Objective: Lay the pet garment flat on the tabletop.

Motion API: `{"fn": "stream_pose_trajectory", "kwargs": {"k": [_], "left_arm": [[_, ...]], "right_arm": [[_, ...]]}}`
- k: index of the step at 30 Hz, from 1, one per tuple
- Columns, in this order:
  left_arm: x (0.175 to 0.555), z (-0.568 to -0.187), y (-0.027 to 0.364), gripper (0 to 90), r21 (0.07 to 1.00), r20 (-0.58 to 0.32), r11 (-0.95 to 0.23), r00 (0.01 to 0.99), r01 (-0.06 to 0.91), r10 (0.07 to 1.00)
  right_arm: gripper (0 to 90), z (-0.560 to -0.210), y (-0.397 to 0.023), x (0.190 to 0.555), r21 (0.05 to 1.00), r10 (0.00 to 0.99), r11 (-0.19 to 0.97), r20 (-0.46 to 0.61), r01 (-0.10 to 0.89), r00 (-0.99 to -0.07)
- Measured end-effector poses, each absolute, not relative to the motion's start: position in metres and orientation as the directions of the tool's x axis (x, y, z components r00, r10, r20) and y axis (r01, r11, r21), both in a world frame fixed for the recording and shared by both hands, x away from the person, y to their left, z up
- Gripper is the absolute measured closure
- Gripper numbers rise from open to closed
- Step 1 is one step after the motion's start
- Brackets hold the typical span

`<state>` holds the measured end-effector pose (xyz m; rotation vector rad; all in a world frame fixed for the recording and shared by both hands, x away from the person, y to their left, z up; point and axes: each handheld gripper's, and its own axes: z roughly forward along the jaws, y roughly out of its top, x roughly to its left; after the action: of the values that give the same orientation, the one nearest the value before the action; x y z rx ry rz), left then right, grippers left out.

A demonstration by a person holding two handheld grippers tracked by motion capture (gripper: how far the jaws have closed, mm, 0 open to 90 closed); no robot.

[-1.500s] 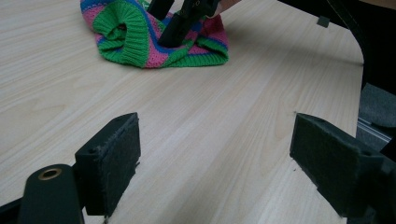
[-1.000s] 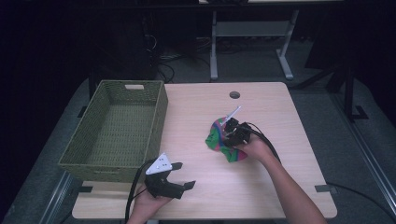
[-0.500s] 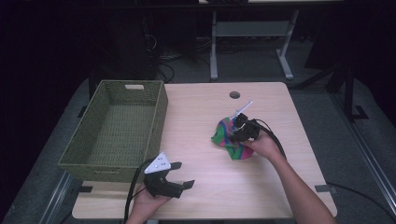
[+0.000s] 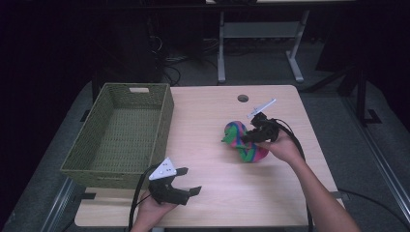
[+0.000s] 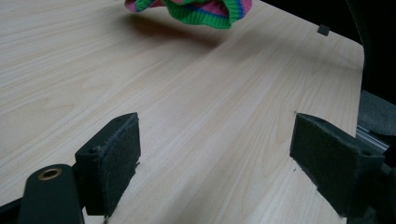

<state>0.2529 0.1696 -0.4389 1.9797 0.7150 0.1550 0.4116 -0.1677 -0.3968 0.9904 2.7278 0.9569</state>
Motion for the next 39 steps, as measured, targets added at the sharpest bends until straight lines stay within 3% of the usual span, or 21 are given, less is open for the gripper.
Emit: {"fn": "stream_pose_trajectory", "kwargs": {"k": [16,39], "left_arm": [[0.252,-0.438,0.171,15.9,0.853,-0.195,-0.315,0.815,0.415,0.546],[0.254,-0.438,0.173,15.9,0.857,-0.214,-0.293,0.809,0.425,0.548]], "right_arm": [[73.9,-0.365,-0.176,0.384,0.653,0.540,0.583,0.133,0.483,-0.831],[73.7,-0.369,-0.174,0.344,0.695,0.442,0.594,0.139,0.406,-0.886]]}}
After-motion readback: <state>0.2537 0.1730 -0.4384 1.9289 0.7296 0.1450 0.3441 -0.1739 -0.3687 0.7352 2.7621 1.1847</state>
